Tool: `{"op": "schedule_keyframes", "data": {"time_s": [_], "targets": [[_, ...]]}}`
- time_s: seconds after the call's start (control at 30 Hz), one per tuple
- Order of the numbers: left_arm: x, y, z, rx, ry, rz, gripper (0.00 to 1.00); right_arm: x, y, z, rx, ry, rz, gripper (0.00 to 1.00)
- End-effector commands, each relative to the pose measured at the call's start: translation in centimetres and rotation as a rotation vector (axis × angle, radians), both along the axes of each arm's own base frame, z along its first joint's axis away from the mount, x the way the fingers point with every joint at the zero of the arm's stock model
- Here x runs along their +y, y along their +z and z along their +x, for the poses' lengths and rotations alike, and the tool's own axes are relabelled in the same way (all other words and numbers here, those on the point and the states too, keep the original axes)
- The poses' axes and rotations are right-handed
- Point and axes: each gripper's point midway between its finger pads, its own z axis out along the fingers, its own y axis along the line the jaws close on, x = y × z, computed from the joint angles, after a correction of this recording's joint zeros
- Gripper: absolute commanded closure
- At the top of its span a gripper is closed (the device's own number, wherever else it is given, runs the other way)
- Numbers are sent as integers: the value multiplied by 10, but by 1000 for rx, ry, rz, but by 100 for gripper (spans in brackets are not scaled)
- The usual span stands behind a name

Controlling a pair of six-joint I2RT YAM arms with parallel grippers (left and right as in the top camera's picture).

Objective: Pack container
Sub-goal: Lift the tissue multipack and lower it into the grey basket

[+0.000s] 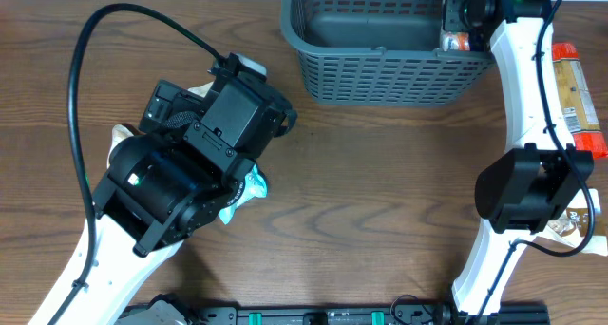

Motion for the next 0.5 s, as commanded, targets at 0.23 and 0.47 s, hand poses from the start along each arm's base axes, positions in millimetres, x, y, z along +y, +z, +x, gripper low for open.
{"op": "schedule_keyframes", "data": {"time_s": [0.23, 0.47], "targets": [[5, 3, -1, -12, 20, -11, 1, -4, -12, -2, 14, 5, -5, 76], [5, 3, -1, -14, 26, -18, 1, -4, -12, -1, 11, 5, -5, 45]]}}
